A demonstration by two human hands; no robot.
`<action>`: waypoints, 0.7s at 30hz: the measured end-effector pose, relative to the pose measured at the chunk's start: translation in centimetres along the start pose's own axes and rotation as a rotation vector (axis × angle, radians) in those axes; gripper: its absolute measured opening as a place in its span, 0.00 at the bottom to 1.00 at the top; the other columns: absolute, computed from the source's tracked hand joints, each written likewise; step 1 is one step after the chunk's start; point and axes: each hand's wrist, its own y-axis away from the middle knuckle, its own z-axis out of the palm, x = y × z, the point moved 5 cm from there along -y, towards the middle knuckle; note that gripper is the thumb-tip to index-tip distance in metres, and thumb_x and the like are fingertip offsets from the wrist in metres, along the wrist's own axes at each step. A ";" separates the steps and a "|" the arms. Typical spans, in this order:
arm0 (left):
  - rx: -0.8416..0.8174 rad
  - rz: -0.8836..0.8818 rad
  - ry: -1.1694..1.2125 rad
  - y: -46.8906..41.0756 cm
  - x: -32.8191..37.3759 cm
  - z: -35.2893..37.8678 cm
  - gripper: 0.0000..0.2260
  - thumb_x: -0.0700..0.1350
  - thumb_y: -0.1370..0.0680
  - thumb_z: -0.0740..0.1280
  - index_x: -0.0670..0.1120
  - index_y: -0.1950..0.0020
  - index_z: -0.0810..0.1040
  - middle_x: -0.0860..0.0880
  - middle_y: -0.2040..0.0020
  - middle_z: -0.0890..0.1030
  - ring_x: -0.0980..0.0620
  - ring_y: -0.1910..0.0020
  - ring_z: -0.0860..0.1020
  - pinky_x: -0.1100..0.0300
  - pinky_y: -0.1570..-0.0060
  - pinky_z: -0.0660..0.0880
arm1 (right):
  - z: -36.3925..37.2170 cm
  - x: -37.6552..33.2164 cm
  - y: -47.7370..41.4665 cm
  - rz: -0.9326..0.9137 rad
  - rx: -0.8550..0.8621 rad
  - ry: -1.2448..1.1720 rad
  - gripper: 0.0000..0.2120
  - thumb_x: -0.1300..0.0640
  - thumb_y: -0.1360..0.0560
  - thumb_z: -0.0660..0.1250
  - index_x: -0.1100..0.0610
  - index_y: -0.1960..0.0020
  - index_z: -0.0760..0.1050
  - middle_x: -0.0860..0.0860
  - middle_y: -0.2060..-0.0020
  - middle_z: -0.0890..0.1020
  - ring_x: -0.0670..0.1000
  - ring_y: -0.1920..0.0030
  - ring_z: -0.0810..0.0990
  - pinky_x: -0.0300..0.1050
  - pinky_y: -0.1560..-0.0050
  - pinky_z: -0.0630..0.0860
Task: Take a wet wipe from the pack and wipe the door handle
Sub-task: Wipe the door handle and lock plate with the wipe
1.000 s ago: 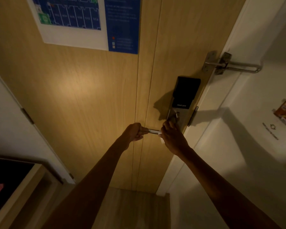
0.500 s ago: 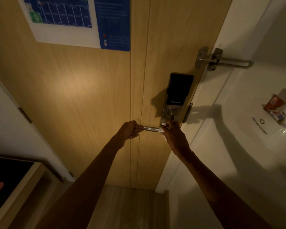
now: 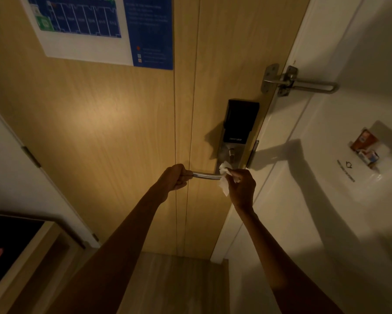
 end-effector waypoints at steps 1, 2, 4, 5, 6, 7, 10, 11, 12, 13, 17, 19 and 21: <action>-0.006 -0.010 0.013 -0.2 -0.1 0.0 0.12 0.40 0.26 0.58 0.37 0.55 0.81 0.47 0.68 0.74 0.55 0.75 0.66 0.63 0.64 0.70 | 0.2 0.0 0.1 0.057 0.004 -0.036 0.13 0.54 0.28 0.73 0.60 0.48 0.81 0.56 0.50 0.83 0.53 0.49 0.81 0.39 0.46 0.78; -0.018 -0.023 0.029 -0.4 -0.2 0.0 0.12 0.41 0.27 0.59 0.37 0.55 0.80 0.48 0.70 0.73 0.56 0.77 0.66 0.64 0.67 0.69 | 0.4 0.0 0.3 0.119 -0.002 -0.078 0.13 0.53 0.28 0.73 0.60 0.48 0.80 0.56 0.50 0.82 0.52 0.49 0.80 0.32 0.49 0.76; -0.035 -0.034 0.052 -0.7 -0.3 -0.1 0.13 0.43 0.27 0.59 0.37 0.55 0.80 0.50 0.74 0.72 0.57 0.80 0.65 0.66 0.73 0.68 | 0.7 -0.2 0.6 0.210 -0.026 -0.130 0.15 0.49 0.27 0.72 0.58 0.47 0.78 0.54 0.49 0.81 0.49 0.49 0.79 0.27 0.53 0.74; -0.033 -0.034 0.052 -0.8 -0.4 -0.1 0.14 0.45 0.27 0.60 0.37 0.55 0.81 0.51 0.75 0.72 0.57 0.80 0.66 0.66 0.72 0.69 | 0.8 -0.2 0.7 0.235 -0.038 -0.138 0.15 0.48 0.26 0.70 0.58 0.46 0.78 0.53 0.49 0.80 0.48 0.49 0.79 0.30 0.52 0.74; -0.025 -0.031 0.045 -0.7 -0.5 -0.3 0.14 0.46 0.26 0.61 0.37 0.55 0.82 0.51 0.75 0.73 0.57 0.79 0.68 0.65 0.69 0.71 | 0.7 0.0 0.8 0.263 -0.048 -0.154 0.15 0.47 0.25 0.68 0.58 0.46 0.78 0.53 0.49 0.81 0.48 0.49 0.79 0.35 0.49 0.76; -0.014 -0.026 0.040 -0.7 -0.6 -0.4 0.15 0.47 0.26 0.61 0.38 0.55 0.82 0.50 0.73 0.74 0.57 0.77 0.70 0.64 0.65 0.73 | 0.7 0.4 0.7 0.304 -0.042 -0.179 0.14 0.48 0.24 0.67 0.58 0.46 0.78 0.53 0.49 0.81 0.49 0.48 0.79 0.41 0.47 0.77; -0.011 -0.022 0.044 -0.9 -0.7 -0.4 0.17 0.49 0.26 0.62 0.38 0.53 0.83 0.49 0.72 0.76 0.56 0.76 0.72 0.63 0.60 0.74 | 0.6 1.4 0.3 0.416 0.011 -0.188 0.12 0.50 0.27 0.72 0.58 0.50 0.82 0.53 0.50 0.84 0.50 0.48 0.82 0.47 0.42 0.77; -0.013 -0.021 0.044 -0.9 -0.7 -0.4 0.17 0.49 0.26 0.63 0.37 0.52 0.83 0.49 0.72 0.76 0.56 0.76 0.72 0.63 0.60 0.74 | 0.8 1.5 0.1 0.424 0.025 -0.179 0.11 0.50 0.30 0.74 0.56 0.53 0.83 0.52 0.52 0.85 0.50 0.50 0.82 0.50 0.42 0.78; -0.013 -0.019 0.042 -1.0 -0.7 -0.4 0.17 0.50 0.26 0.63 0.37 0.52 0.83 0.49 0.71 0.76 0.56 0.76 0.72 0.63 0.59 0.74 | 0.9 1.5 -0.2 0.430 0.030 -0.160 0.11 0.50 0.31 0.76 0.56 0.54 0.82 0.52 0.54 0.85 0.51 0.51 0.83 0.53 0.42 0.78; -0.014 -0.015 0.041 -0.9 -0.6 -0.3 0.17 0.50 0.26 0.63 0.37 0.52 0.83 0.49 0.71 0.76 0.56 0.75 0.71 0.62 0.59 0.73 | 1.0 1.5 -0.5 0.446 0.025 -0.142 0.13 0.50 0.32 0.77 0.57 0.53 0.82 0.53 0.53 0.85 0.52 0.51 0.83 0.54 0.42 0.78; -0.027 0.003 0.049 -0.8 -0.4 -0.2 0.15 0.48 0.26 0.63 0.37 0.55 0.82 0.47 0.67 0.73 0.54 0.72 0.68 0.62 0.59 0.70 | 1.4 2.0 -1.5 0.587 0.005 -0.104 0.23 0.48 0.34 0.78 0.62 0.46 0.80 0.57 0.49 0.84 0.58 0.47 0.82 0.55 0.41 0.77; -0.024 0.001 0.050 -0.8 -0.4 -0.2 0.14 0.47 0.26 0.63 0.38 0.57 0.82 0.46 0.66 0.72 0.53 0.72 0.67 0.61 0.60 0.69 | 1.6 1.7 -1.9 0.650 -0.028 -0.052 0.25 0.47 0.32 0.76 0.64 0.45 0.79 0.59 0.47 0.83 0.59 0.45 0.81 0.52 0.43 0.77; -0.019 0.001 0.043 -0.6 -0.4 -0.1 0.14 0.47 0.25 0.63 0.38 0.58 0.82 0.46 0.66 0.72 0.53 0.71 0.66 0.61 0.60 0.69 | 1.5 0.8 -2.3 0.701 -0.063 -0.012 0.26 0.48 0.29 0.74 0.66 0.41 0.75 0.60 0.43 0.81 0.60 0.43 0.79 0.51 0.44 0.76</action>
